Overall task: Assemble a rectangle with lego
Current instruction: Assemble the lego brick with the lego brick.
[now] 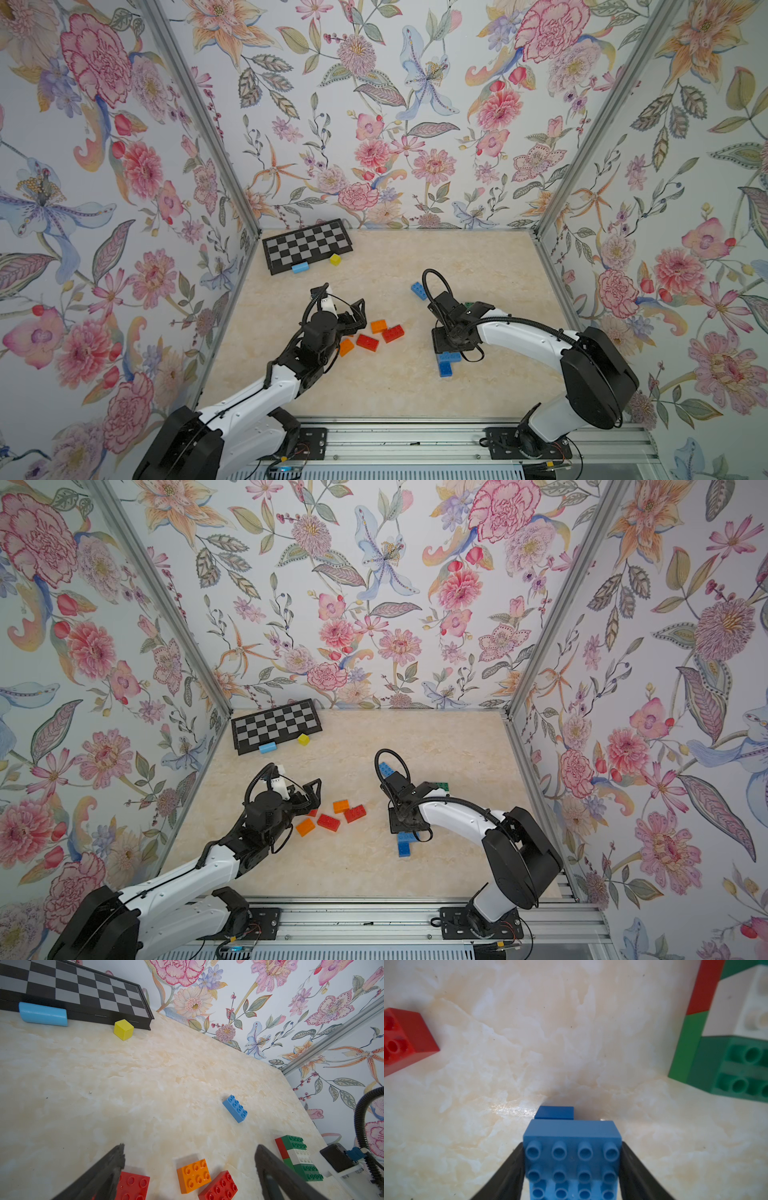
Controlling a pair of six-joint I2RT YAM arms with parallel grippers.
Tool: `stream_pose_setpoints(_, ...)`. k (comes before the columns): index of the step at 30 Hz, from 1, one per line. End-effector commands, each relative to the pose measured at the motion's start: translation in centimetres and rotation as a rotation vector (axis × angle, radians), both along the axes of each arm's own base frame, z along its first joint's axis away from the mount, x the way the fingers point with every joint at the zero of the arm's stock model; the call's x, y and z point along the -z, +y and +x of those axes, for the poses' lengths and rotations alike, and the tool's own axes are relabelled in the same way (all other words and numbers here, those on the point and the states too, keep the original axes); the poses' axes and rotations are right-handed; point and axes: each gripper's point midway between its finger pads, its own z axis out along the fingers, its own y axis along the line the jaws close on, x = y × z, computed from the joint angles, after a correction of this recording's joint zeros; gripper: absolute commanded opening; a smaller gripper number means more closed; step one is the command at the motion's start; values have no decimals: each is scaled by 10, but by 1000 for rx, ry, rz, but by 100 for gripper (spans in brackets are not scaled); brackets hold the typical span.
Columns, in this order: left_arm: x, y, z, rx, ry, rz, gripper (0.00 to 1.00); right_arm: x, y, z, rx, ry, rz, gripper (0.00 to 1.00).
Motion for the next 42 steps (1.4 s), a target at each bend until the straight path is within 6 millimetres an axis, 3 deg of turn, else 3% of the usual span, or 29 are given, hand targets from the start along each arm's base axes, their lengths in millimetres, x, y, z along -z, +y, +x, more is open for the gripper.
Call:
stream_pose_setpoints(1, -3, 2, 4, -9, -16, -6, 99, 28, -28, -23, 33, 95, -118, 21)
stream_pose_setpoints(7, -2, 2, 3, -8, -15, -6, 99, 28, -34, -22, 51, 87, -146, 10)
stream_pose_setpoints(15, -2, 3, 3, -7, -13, -7, 99, 20, -29, -22, 79, 80, -114, 4)
stream_pose_setpoints(32, -1, 1, 2, 4, -16, -11, 99, -19, -17, -8, 120, -26, -4, 3)
stream_pose_setpoints(42, -4, 1, 3, 1, -24, -10, 99, -6, -21, -11, 123, 10, -38, 4)
